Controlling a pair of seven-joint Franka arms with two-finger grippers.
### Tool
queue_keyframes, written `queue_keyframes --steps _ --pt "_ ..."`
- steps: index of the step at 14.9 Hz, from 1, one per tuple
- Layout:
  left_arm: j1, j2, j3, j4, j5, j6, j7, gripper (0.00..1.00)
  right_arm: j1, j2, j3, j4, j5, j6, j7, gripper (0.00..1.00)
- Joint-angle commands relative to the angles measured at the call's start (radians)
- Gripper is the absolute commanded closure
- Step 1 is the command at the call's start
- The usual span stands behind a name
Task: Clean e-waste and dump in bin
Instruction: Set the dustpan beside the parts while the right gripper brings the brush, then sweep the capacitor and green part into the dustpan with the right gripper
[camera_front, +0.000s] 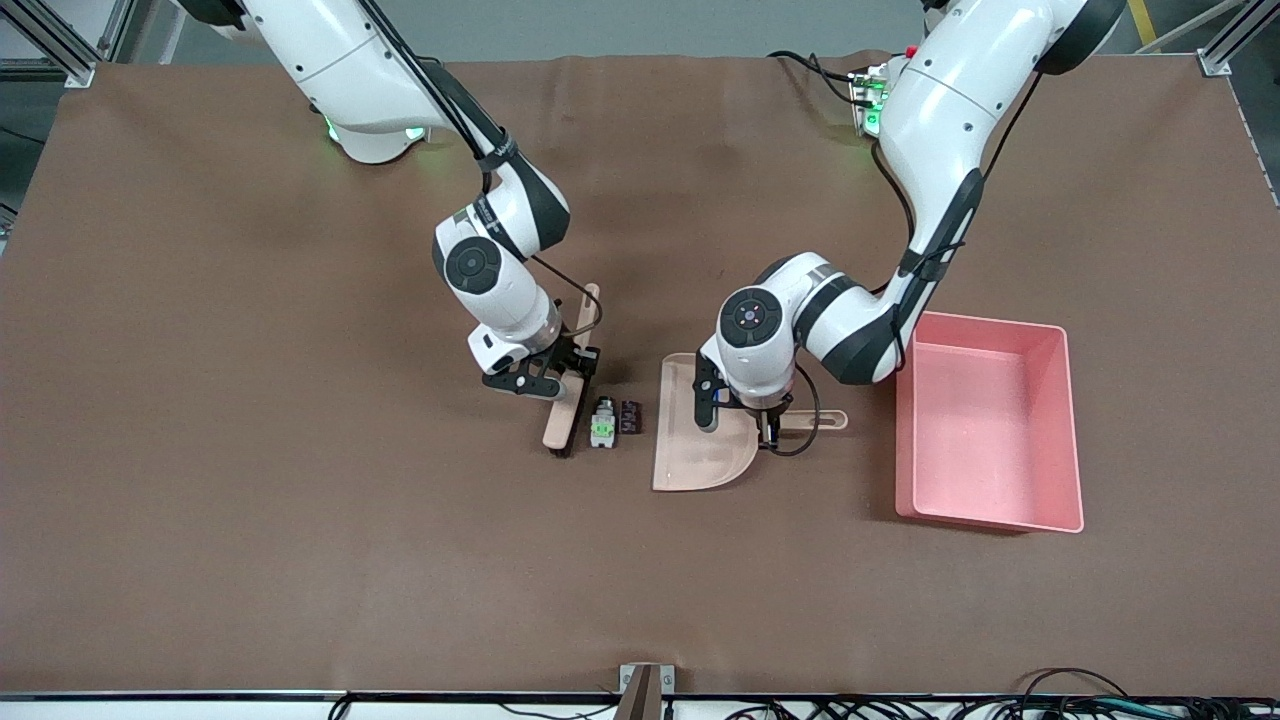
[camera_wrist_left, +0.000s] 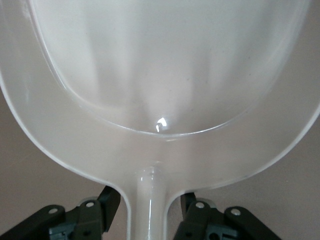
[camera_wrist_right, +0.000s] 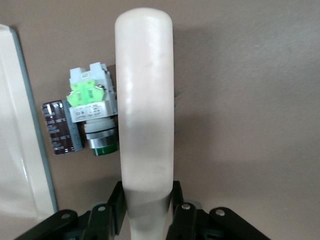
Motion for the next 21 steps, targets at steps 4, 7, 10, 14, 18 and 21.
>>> queue_keyframes --steps 4,7,10,14,18,21 --pt "0.002 -0.01 -0.005 0.006 -0.013 0.003 -0.002 0.47 0.053 0.073 -0.008 0.099 0.013 0.004 0.085 0.99" --pt "0.002 -0.013 -0.005 0.006 -0.016 0.001 0.0 0.6 0.064 0.091 -0.008 0.138 0.015 0.003 0.119 0.99" --pt "0.002 -0.013 -0.005 0.006 -0.016 0.0 -0.002 0.69 0.087 0.114 -0.008 0.185 0.018 0.003 0.157 0.99" --pt "0.004 -0.015 -0.005 0.006 -0.016 0.0 -0.002 0.79 0.117 0.143 -0.008 0.241 0.019 0.001 0.188 0.99" --pt "0.005 -0.015 -0.005 0.006 -0.016 -0.002 0.0 0.87 0.156 0.165 -0.008 0.277 0.016 0.001 0.193 0.99" --pt "0.005 -0.016 -0.005 0.006 -0.017 -0.003 0.0 0.87 0.171 0.174 -0.008 0.279 0.002 0.001 0.177 0.99"
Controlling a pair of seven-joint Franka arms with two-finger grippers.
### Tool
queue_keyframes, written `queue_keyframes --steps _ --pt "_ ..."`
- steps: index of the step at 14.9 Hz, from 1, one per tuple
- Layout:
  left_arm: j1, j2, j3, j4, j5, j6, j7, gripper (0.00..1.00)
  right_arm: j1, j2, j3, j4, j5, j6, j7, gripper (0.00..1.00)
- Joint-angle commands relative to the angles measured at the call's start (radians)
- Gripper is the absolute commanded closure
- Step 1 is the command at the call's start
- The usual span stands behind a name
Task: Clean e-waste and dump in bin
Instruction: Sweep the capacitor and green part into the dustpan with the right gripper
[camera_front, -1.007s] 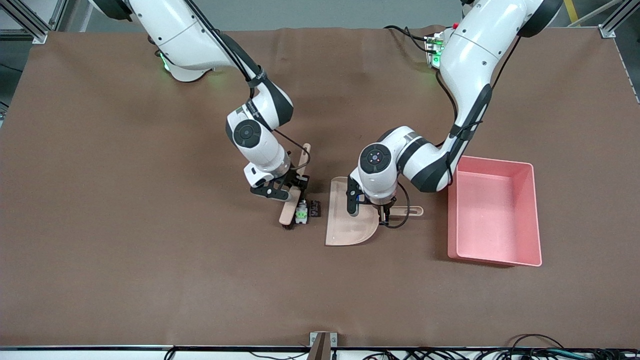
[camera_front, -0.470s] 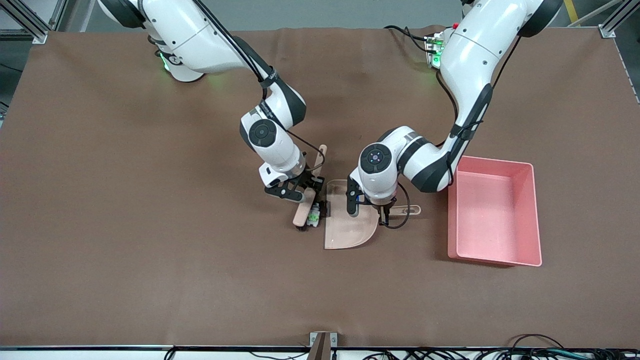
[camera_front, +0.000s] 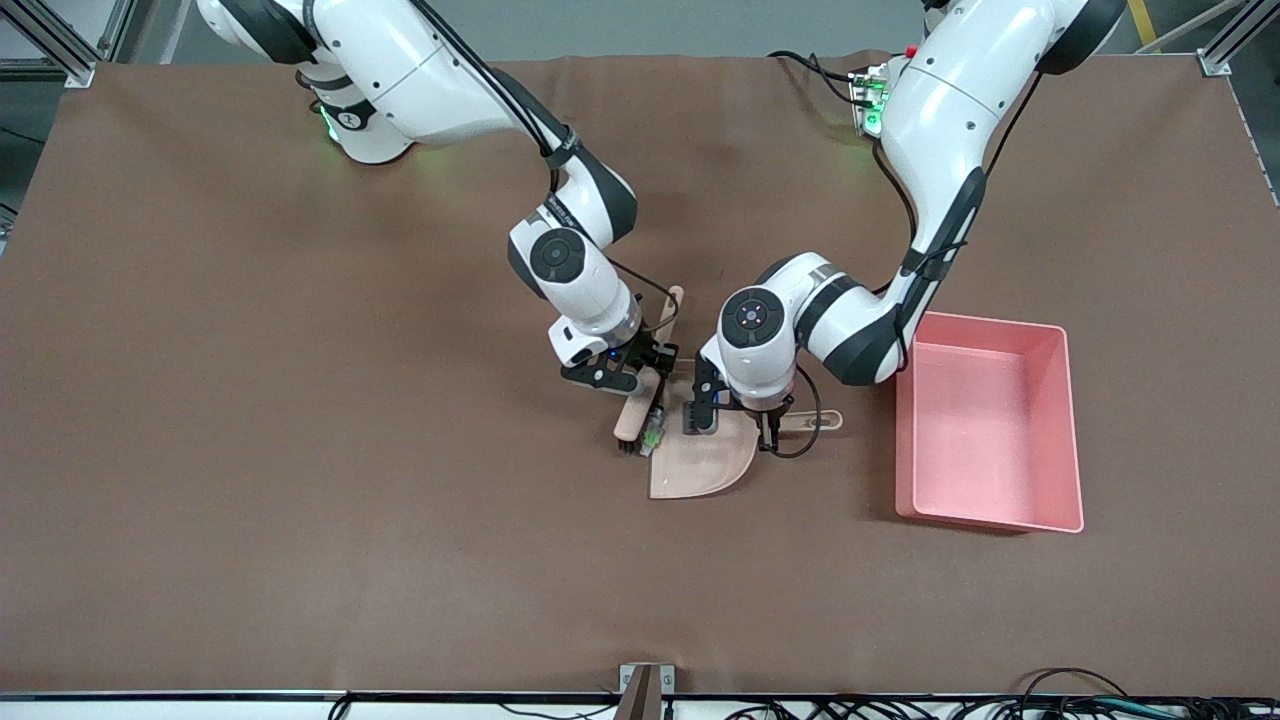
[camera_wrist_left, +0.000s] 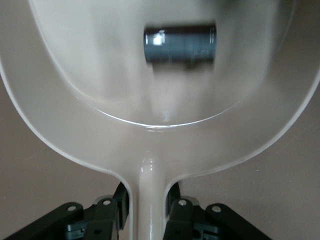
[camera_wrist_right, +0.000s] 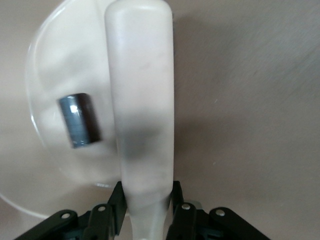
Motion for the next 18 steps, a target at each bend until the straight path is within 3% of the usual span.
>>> queue_keyframes --steps 1,18 --pt "0.003 -0.016 -0.004 -0.004 -0.013 -0.005 0.0 0.87 0.018 0.018 -0.007 0.025 0.0 0.001 -0.011 0.99" --pt "0.053 -0.054 -0.002 -0.005 -0.014 -0.069 0.027 0.87 0.049 0.02 -0.01 0.11 0.008 -0.017 -0.008 0.99"
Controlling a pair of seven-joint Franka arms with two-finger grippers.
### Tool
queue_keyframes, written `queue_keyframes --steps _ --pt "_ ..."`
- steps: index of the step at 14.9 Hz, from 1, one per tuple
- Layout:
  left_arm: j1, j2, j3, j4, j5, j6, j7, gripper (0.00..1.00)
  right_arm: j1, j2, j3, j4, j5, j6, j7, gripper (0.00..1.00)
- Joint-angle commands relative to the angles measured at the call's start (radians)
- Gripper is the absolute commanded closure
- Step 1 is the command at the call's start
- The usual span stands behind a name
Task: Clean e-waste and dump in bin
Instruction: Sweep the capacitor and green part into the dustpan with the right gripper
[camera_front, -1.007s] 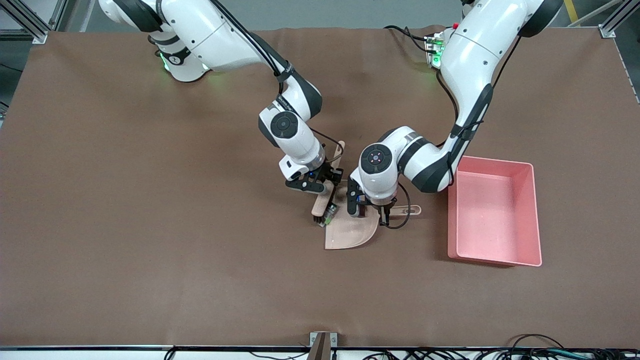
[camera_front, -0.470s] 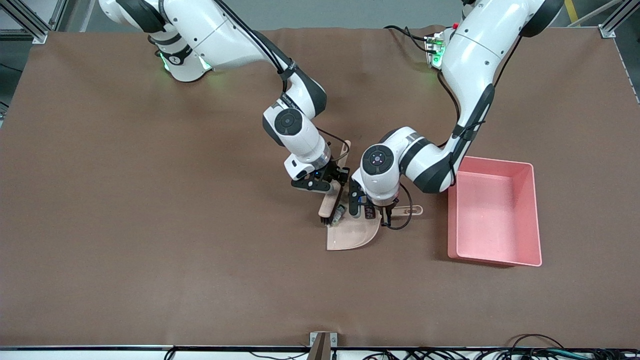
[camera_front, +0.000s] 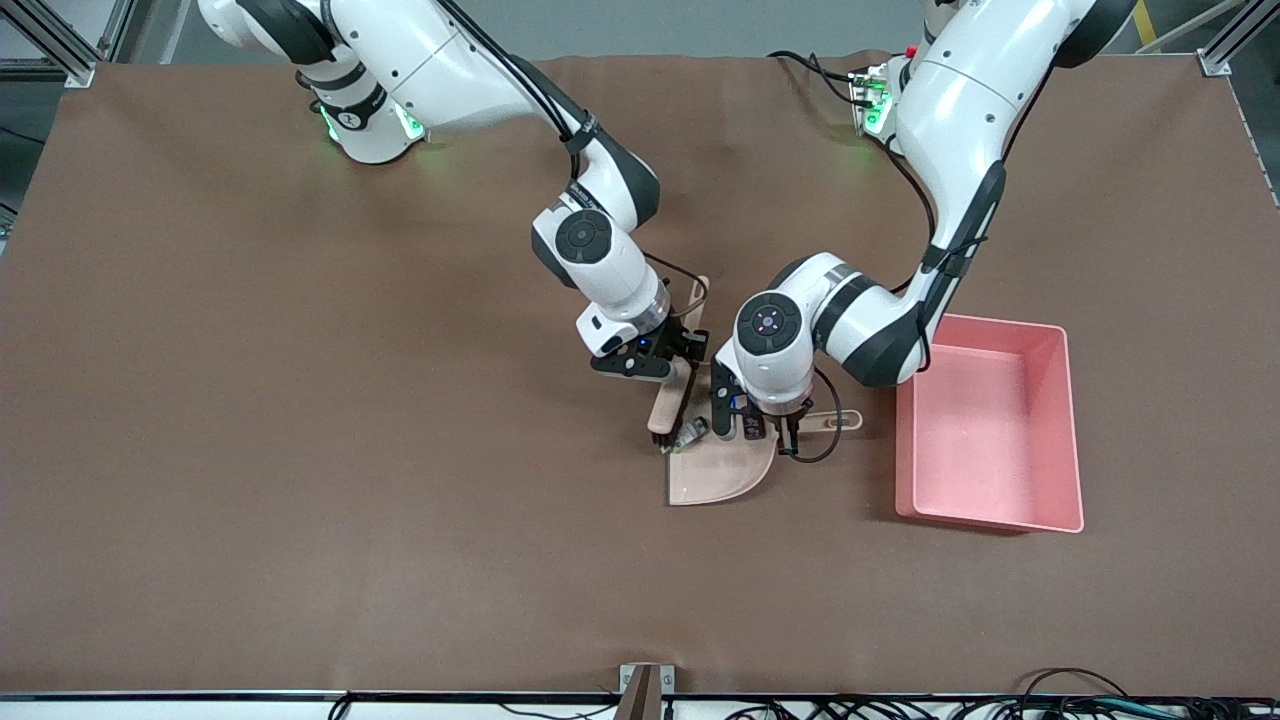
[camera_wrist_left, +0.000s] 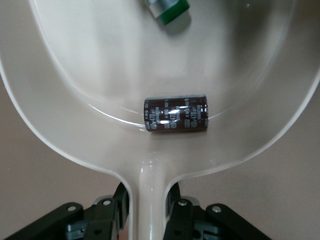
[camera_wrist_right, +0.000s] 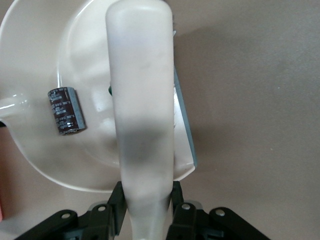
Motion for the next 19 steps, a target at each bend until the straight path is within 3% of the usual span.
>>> queue_keyframes --steps 1,10,16,19 --pt "0.022 -0.027 -0.003 -0.006 -0.014 -0.017 0.016 0.87 0.004 0.004 -0.01 0.022 0.004 -0.013 -0.006 0.99" --pt "0.025 -0.04 -0.004 -0.004 -0.03 -0.034 0.017 0.87 -0.018 -0.022 -0.019 0.045 -0.014 -0.145 -0.021 0.99" --pt "0.042 -0.062 -0.001 0.015 -0.053 -0.074 0.017 0.87 -0.159 -0.134 -0.017 0.045 -0.039 -0.376 -0.161 0.99" --pt "0.102 -0.063 0.005 0.092 -0.076 -0.144 0.008 0.86 -0.234 -0.169 -0.019 0.043 -0.04 -0.461 -0.247 0.99"
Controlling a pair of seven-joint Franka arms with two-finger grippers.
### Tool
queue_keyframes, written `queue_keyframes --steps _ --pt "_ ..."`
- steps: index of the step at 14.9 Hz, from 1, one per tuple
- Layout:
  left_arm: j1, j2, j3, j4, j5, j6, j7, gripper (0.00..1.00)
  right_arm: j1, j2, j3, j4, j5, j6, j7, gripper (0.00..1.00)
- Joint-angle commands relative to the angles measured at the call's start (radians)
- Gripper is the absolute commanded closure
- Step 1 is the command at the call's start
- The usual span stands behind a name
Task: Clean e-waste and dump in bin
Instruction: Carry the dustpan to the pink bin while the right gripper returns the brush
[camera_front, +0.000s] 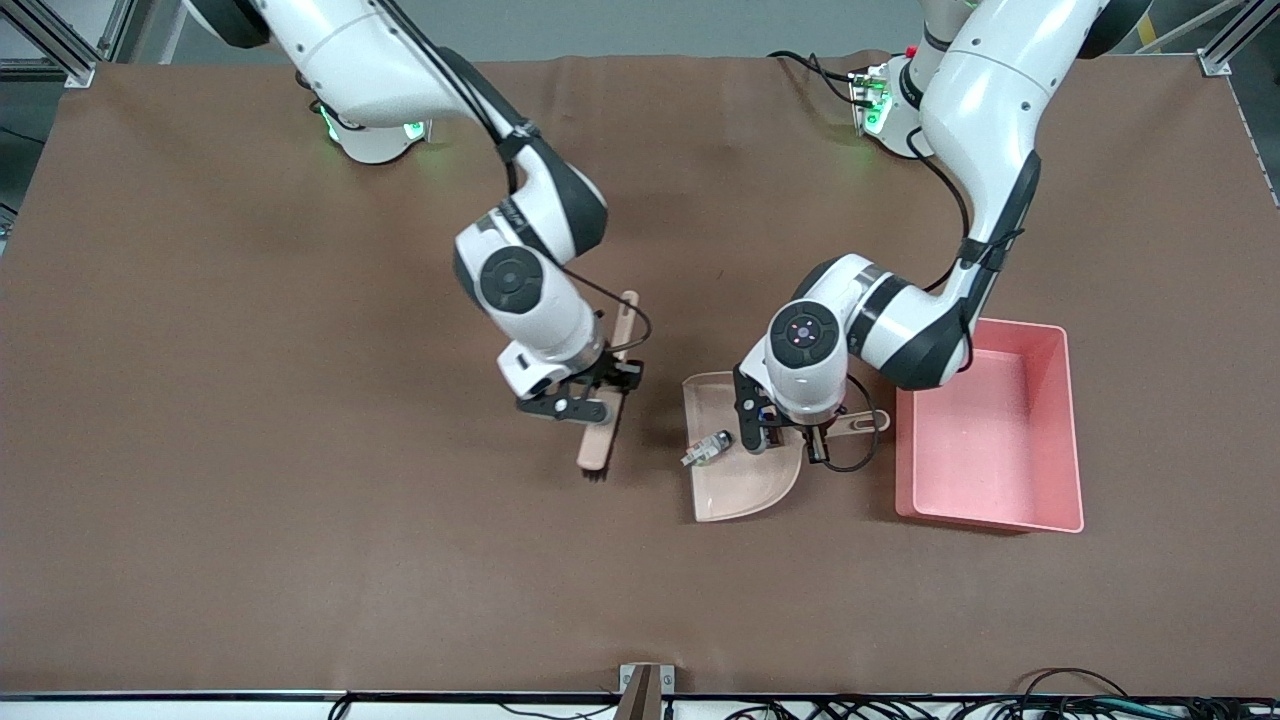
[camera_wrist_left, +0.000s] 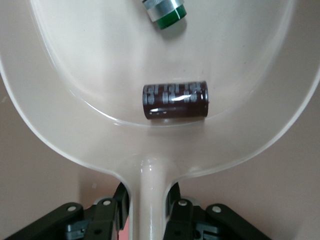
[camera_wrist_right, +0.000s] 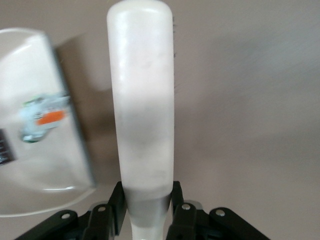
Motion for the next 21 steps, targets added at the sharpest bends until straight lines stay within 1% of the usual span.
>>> queue_keyframes --steps 1,2,3,4,6,7,9,10,11,13,14,16,17,21 --pt "0.065 -0.027 0.0 0.07 -0.046 -0.078 0.01 0.86 -0.082 -0.057 0.015 -0.032 -0.016 -0.067 -0.073 0.99" --pt "0.094 -0.027 0.003 0.097 -0.075 -0.106 0.018 0.86 -0.111 -0.064 0.015 -0.033 -0.018 -0.08 -0.095 0.99" --pt "0.142 -0.027 -0.009 0.127 -0.084 -0.131 0.02 0.86 -0.158 -0.078 0.015 -0.038 -0.018 -0.097 -0.15 0.99" --pt "0.163 -0.035 -0.012 0.136 -0.086 -0.134 0.027 0.86 -0.197 -0.083 0.015 -0.039 -0.018 -0.114 -0.188 0.99" --pt "0.194 -0.093 0.0 0.135 -0.087 -0.134 0.03 0.86 -0.279 -0.091 0.013 -0.044 -0.018 -0.142 -0.263 0.99" --pt "0.222 -0.11 -0.003 0.133 -0.084 -0.154 0.032 0.86 -0.318 -0.094 0.013 -0.055 -0.019 -0.143 -0.314 0.99" --pt "0.239 -0.151 -0.006 0.127 -0.078 -0.201 0.07 0.86 -0.39 -0.098 0.013 -0.07 -0.019 -0.147 -0.383 0.99" --pt "0.252 -0.174 -0.008 0.122 -0.079 -0.248 0.114 0.86 -0.415 -0.101 0.013 -0.088 -0.027 -0.147 -0.404 0.99" --pt "0.257 -0.197 -0.009 0.107 -0.087 -0.281 0.142 0.85 -0.435 -0.112 0.013 -0.105 -0.051 -0.145 -0.411 0.99" --pt "0.294 -0.266 -0.011 0.009 -0.089 -0.28 0.15 0.85 -0.485 -0.124 0.013 -0.145 -0.12 -0.137 -0.412 0.99" --pt "0.302 -0.282 -0.011 -0.025 -0.087 -0.271 0.167 0.85 -0.513 -0.124 0.015 -0.154 -0.133 -0.136 -0.418 0.99" --pt "0.361 -0.3 -0.012 -0.083 -0.089 -0.223 0.266 0.85 -0.568 -0.126 0.015 -0.177 -0.136 -0.128 -0.475 0.99" --pt "0.399 -0.321 -0.014 -0.123 -0.089 -0.174 0.305 0.85 -0.591 -0.127 0.017 -0.188 -0.136 -0.116 -0.493 0.99" --pt "0.56 -0.384 -0.06 -0.25 -0.093 -0.068 0.433 0.85 -0.655 -0.129 0.017 -0.24 -0.136 -0.041 -0.578 0.99"
